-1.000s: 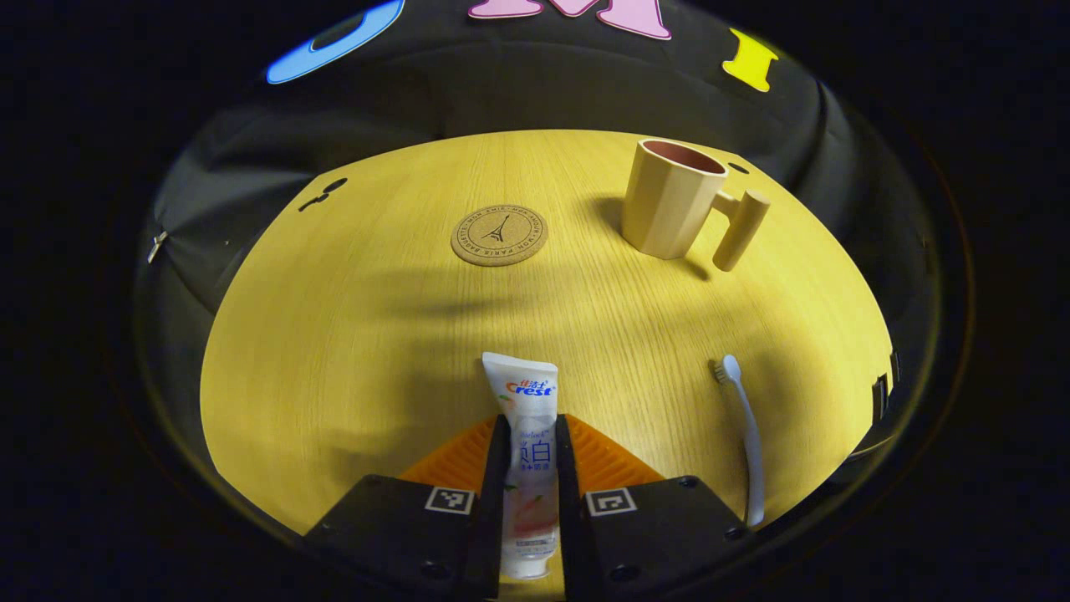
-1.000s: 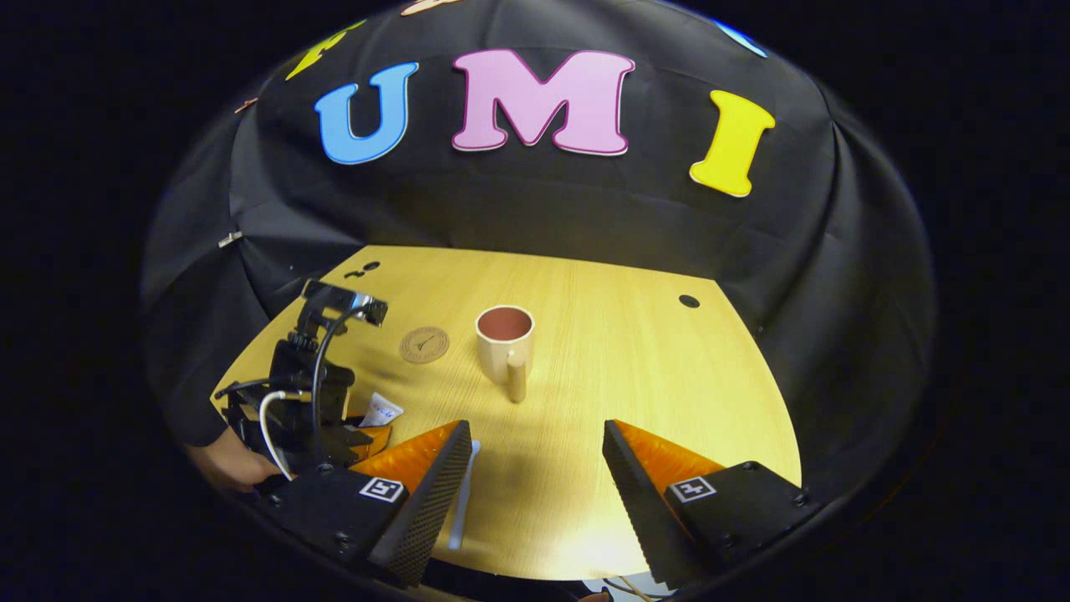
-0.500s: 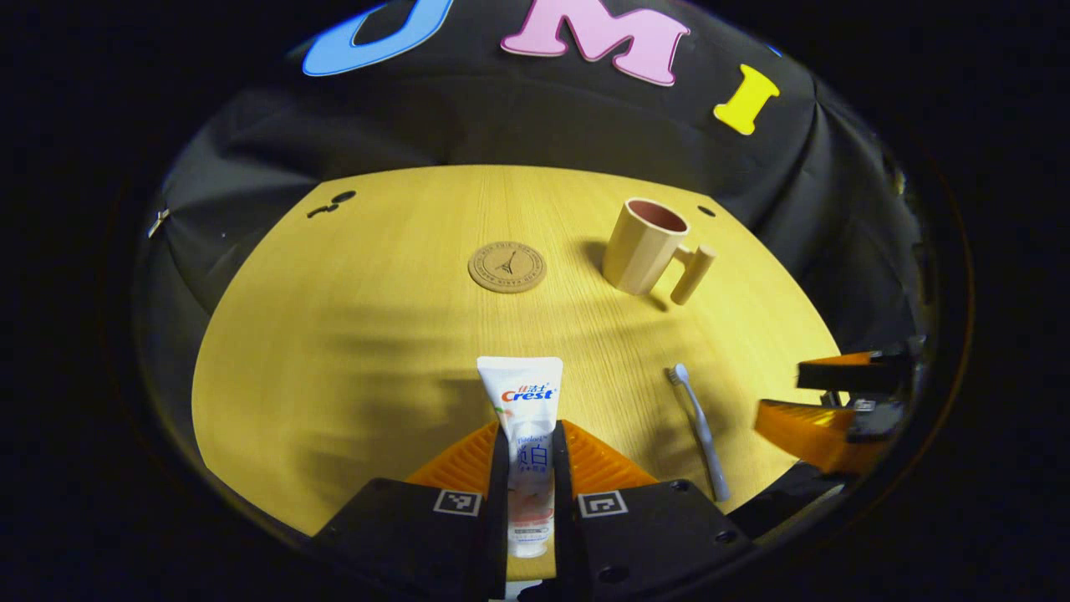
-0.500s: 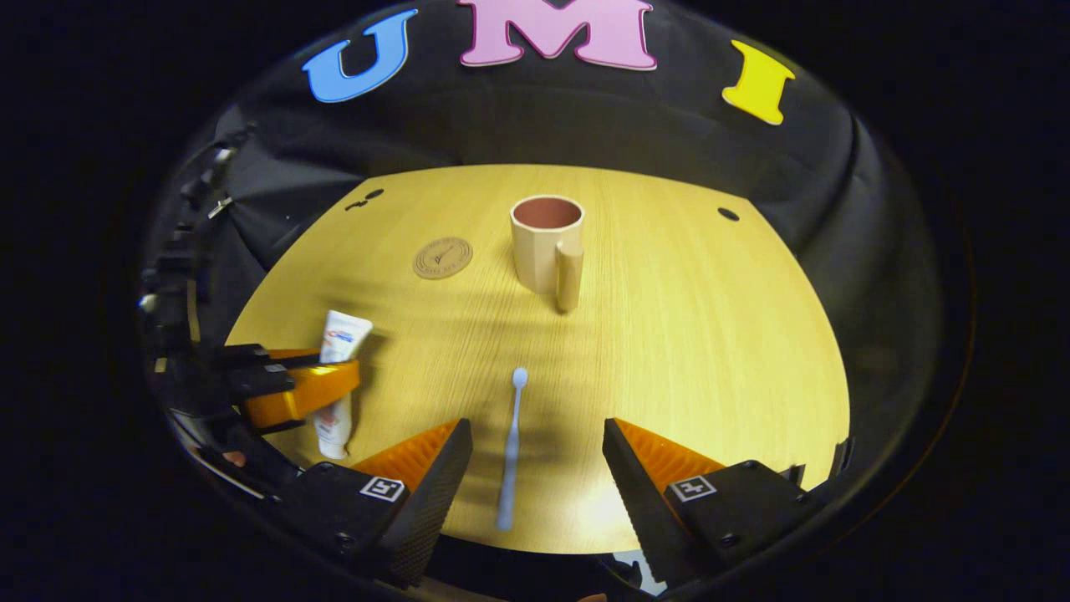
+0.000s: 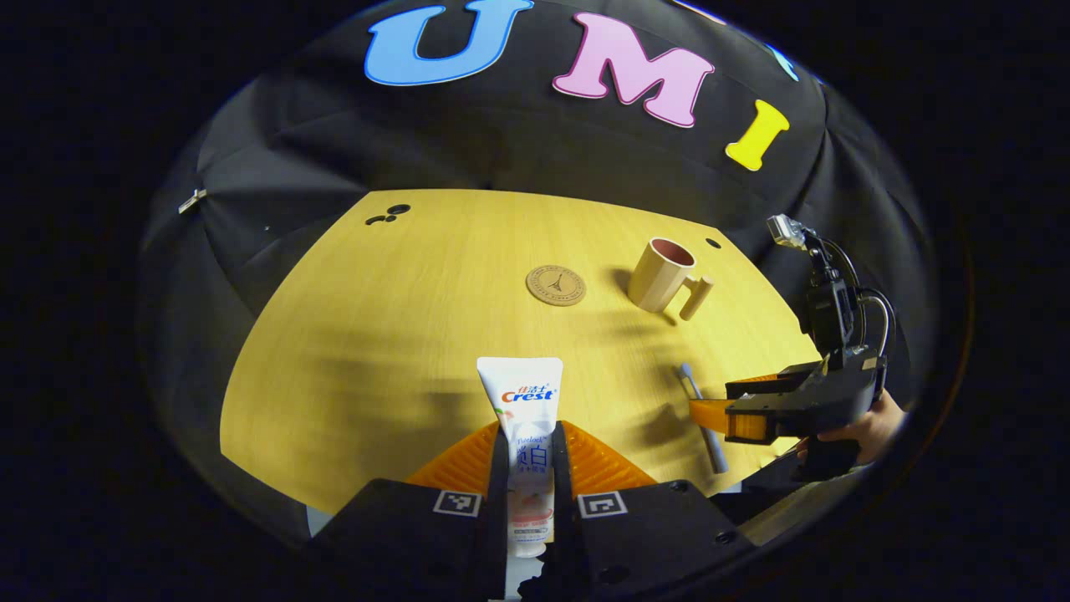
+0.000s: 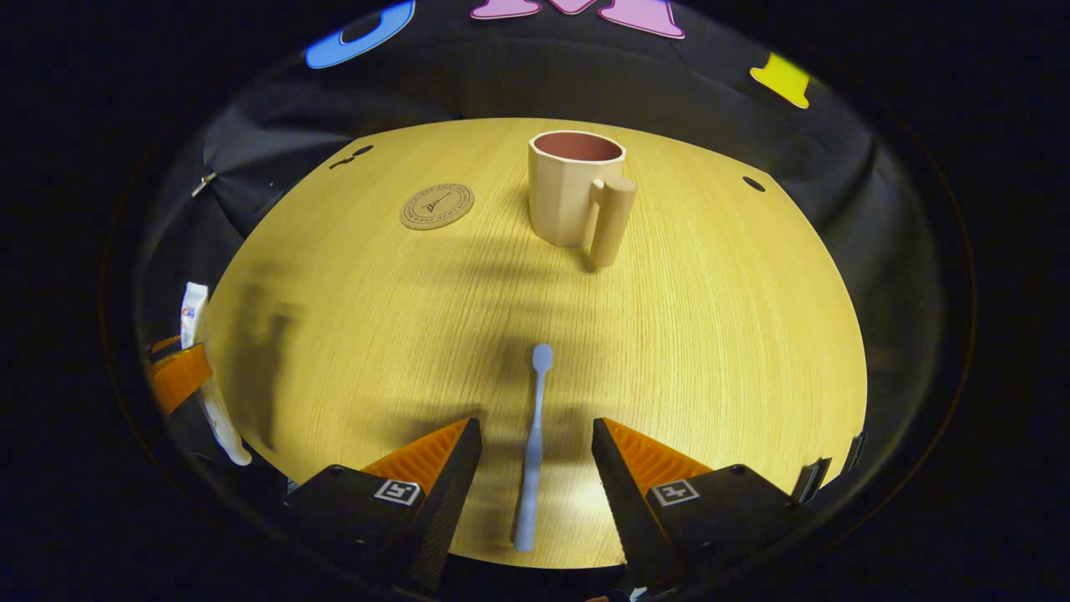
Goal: Put the toothbrush and toothpaste on the desktop into the cup, then pick up the cup and place it on the coaster on the desktop.
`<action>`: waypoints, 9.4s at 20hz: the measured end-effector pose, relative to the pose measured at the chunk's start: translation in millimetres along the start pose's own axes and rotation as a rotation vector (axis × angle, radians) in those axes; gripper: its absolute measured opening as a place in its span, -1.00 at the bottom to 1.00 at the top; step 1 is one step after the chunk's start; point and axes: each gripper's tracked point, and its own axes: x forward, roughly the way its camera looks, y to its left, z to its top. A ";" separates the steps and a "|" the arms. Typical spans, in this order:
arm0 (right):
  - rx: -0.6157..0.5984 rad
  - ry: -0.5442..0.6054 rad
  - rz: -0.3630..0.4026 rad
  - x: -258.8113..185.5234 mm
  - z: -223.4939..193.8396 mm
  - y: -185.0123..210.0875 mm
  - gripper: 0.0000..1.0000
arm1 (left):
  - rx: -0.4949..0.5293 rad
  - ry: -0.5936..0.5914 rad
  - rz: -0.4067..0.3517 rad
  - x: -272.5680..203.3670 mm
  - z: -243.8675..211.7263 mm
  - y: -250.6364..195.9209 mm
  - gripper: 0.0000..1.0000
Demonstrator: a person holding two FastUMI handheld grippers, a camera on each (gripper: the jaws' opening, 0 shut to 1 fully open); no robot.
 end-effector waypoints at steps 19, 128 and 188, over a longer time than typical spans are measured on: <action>0.038 0.078 -0.012 11.7 -7.4 -13.7 -0.87 | -0.072 -0.006 0.070 -18.3 -6.4 7.3 -0.36; -0.361 -0.668 0.541 -2.7 304.5 13.3 -0.87 | -0.230 -0.259 0.038 11.3 37.3 -108.3 0.51; -0.309 0.151 0.125 90.4 153.4 -47.1 -0.30 | -0.219 -0.251 -0.036 9.1 45.7 -74.7 0.51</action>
